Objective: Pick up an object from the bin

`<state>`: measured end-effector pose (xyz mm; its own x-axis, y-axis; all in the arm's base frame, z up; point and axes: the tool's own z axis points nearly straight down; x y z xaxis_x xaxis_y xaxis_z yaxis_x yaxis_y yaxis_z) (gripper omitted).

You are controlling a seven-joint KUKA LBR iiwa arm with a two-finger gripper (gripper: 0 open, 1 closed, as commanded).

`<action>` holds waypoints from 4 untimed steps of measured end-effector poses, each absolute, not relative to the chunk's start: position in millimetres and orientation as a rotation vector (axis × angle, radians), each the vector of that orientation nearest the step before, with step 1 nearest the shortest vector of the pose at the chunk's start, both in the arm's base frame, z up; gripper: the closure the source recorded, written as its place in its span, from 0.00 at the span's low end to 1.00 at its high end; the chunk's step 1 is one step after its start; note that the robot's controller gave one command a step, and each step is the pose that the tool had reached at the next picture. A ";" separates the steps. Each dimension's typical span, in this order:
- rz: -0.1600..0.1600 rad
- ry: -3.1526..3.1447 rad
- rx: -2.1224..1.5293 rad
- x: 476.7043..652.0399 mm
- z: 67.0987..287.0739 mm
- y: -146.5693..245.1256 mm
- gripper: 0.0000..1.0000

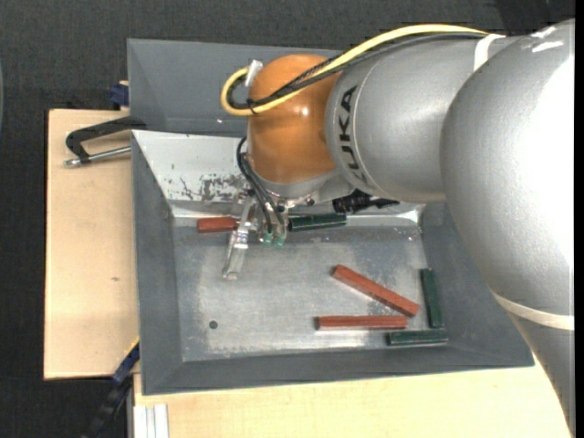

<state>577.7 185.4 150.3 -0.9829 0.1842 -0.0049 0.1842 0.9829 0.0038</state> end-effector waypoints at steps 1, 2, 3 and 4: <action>-0.004 3.145 0.203 572.4 160.8 180.0 0.00; 0.009 3.123 0.085 589.2 182.0 154.8 0.00; 0.003 3.131 0.221 596.4 110.9 131.2 0.00; 0.001 3.136 0.101 599.9 119.2 91.0 0.00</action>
Offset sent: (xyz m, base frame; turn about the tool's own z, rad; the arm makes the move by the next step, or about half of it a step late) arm 0.0202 -0.0659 -0.0284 -0.1794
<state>599.9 91.0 119.2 -0.9979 0.0643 -0.0043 0.0643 0.9979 0.0011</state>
